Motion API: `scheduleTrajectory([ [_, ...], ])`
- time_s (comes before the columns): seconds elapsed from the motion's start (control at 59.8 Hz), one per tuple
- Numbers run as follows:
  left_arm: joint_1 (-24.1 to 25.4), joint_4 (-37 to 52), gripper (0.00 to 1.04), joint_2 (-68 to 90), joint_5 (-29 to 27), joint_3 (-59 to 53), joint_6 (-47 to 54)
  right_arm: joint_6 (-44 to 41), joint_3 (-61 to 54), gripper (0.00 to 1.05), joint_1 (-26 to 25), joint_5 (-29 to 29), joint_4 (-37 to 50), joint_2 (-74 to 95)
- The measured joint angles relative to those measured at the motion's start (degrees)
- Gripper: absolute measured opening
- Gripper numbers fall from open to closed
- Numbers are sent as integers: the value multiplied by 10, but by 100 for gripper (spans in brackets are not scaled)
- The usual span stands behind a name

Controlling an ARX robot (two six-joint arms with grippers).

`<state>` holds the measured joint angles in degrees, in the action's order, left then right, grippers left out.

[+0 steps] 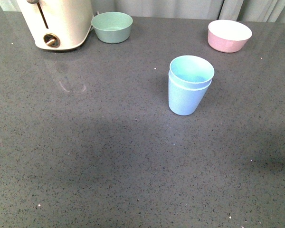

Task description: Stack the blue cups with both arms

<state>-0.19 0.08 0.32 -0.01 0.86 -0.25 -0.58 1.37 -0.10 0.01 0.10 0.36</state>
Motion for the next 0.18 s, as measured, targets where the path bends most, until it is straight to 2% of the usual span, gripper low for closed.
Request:
scheduleTrajectory([
  [0.184,0,0,96,0,0,0,0,0,0,96,0,0,0,0],
])
